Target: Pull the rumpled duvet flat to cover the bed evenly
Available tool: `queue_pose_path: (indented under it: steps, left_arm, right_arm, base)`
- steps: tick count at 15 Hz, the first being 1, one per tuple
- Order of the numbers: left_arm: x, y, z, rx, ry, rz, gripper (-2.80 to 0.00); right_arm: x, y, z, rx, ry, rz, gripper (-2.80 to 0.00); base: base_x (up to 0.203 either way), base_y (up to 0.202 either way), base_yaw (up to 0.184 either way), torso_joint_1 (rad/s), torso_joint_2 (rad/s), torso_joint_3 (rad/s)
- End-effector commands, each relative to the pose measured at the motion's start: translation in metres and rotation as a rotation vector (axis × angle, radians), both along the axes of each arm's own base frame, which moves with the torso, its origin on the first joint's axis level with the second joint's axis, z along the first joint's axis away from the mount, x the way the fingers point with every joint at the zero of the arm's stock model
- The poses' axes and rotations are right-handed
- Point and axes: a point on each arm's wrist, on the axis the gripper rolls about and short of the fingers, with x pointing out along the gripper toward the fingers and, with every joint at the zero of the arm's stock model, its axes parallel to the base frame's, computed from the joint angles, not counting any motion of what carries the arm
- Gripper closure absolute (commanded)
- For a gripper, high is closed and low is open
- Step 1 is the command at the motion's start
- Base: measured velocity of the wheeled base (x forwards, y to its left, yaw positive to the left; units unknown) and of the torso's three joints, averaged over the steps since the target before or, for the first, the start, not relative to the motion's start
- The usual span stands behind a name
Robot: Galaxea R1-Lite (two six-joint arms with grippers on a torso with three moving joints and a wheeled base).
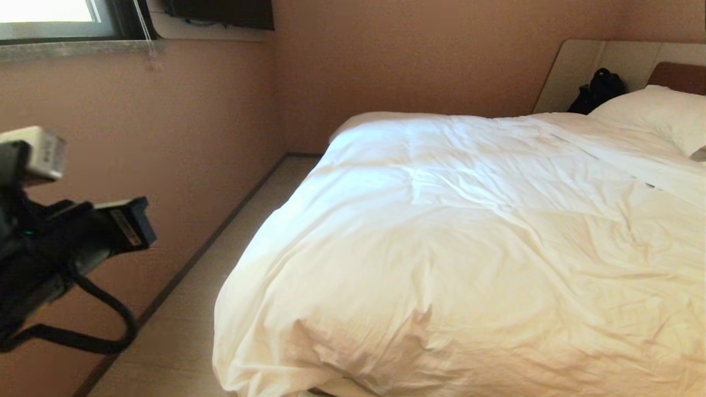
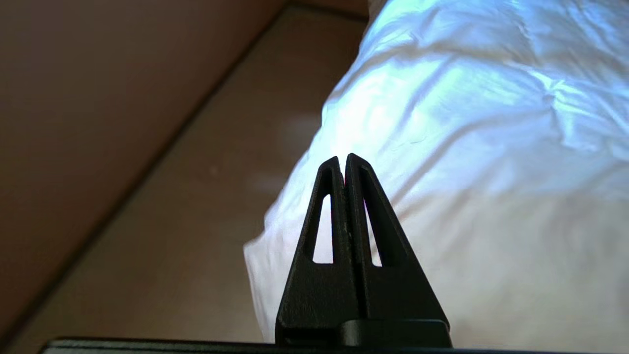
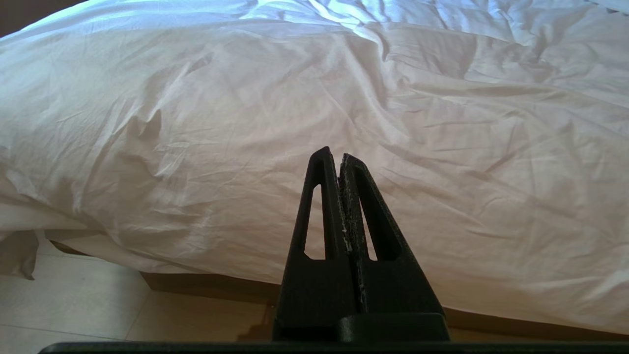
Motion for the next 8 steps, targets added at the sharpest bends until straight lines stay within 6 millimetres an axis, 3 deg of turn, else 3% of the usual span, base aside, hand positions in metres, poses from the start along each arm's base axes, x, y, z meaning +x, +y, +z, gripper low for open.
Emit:
queue_pose_path:
  steps: [1,5,8]
  left_arm:
    - [-0.053,0.014,0.017,-0.007,0.151,0.021,0.0]
    - [-0.134,0.032,0.021,-0.024,0.15,0.036,0.0]
    - [-0.178,0.042,0.012,-0.024,0.122,0.069,0.0]
  right_arm:
    - [0.0,0.0,0.0,0.0,0.0,0.001,0.0]
    - [0.0,0.0,0.0,0.0,0.0,0.001,0.0]
    - [0.0,0.0,0.0,0.0,0.0,0.001,0.0]
  base:
    - [0.0,0.0,0.0,0.0,0.0,0.0]
    - [0.0,0.0,0.0,0.0,0.0,0.0]
    - [0.0,0.0,0.0,0.0,0.0,0.0]
